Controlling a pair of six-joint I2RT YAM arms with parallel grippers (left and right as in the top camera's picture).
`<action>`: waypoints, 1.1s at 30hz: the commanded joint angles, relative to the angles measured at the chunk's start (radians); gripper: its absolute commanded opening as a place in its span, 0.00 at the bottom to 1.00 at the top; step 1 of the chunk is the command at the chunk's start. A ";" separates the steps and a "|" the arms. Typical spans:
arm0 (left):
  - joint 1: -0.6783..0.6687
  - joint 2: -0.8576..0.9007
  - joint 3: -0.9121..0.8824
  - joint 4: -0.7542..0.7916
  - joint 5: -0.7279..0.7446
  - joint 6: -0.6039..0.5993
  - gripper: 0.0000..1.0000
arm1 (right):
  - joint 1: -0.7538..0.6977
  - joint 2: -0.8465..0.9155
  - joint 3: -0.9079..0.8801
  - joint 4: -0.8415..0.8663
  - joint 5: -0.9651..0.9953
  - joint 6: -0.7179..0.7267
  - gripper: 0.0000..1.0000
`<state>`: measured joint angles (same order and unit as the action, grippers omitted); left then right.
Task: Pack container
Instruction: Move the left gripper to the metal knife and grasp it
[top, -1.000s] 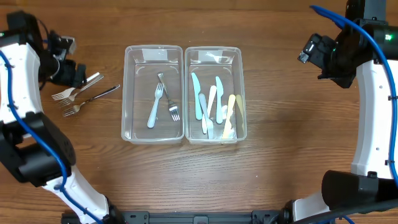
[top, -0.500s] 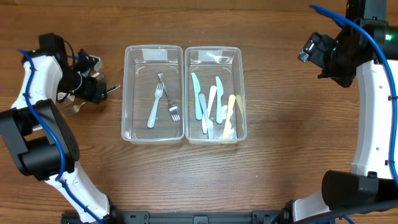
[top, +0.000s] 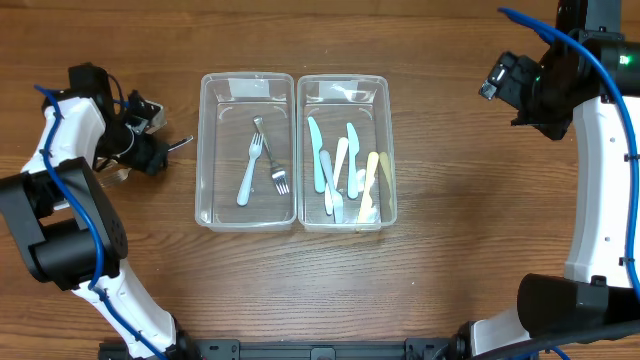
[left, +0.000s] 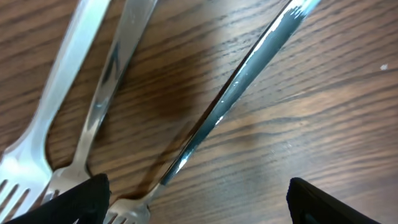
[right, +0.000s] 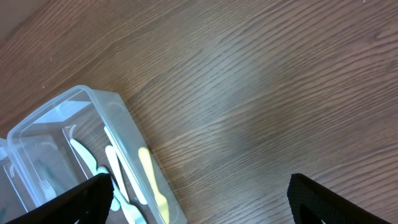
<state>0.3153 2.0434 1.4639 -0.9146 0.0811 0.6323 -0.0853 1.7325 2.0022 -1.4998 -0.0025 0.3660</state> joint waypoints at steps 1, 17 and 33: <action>-0.002 0.012 -0.062 0.031 -0.030 0.018 0.93 | -0.002 -0.002 0.001 0.005 0.000 -0.003 0.92; -0.002 0.012 -0.094 0.072 -0.036 -0.005 0.64 | -0.002 -0.002 0.001 0.001 0.000 -0.003 0.92; -0.002 0.012 -0.094 0.071 -0.037 -0.004 0.19 | -0.002 -0.002 0.001 -0.002 0.000 -0.003 0.92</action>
<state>0.3157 2.0441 1.3808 -0.8440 0.0364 0.6281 -0.0853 1.7325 2.0022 -1.5043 -0.0032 0.3656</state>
